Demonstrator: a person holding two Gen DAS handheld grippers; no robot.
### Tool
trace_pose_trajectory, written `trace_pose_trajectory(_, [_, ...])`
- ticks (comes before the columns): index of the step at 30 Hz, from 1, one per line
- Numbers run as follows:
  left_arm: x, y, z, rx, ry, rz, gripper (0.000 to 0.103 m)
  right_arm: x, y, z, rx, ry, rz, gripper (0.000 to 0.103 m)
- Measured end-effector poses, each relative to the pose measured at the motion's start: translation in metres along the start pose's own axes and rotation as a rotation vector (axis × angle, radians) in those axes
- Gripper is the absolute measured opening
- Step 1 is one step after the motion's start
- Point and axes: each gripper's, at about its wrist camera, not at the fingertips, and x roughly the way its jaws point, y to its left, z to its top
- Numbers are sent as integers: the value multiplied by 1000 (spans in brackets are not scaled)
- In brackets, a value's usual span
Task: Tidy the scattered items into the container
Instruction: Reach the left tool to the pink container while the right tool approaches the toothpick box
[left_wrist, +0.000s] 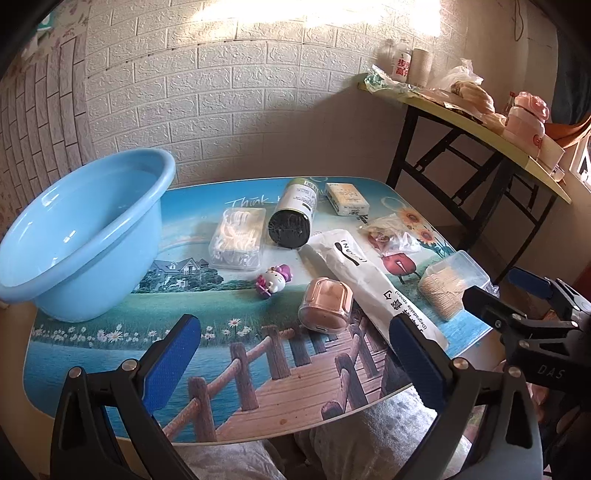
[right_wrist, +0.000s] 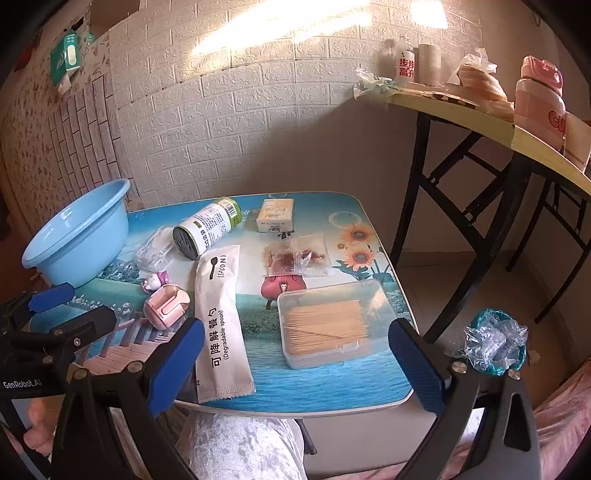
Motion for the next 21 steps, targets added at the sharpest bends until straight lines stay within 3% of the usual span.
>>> trace_pose_trajectory(4, [12, -5, 2, 37, 7, -18, 99, 11, -4, 0, -3, 5, -4, 100])
trace_pose_trajectory(9, [30, -11, 5, 57, 31, -36, 83, 20, -10, -4, 8, 32, -8, 100])
trace_pose_trajectory(14, [46, -10, 2, 62, 46, -40, 82, 29, -15, -3, 15, 42, -4, 100])
trace_pose_trajectory(21, [55, -12, -3, 90, 5, -83, 79, 39, -17, -3, -10, 31, 14, 100])
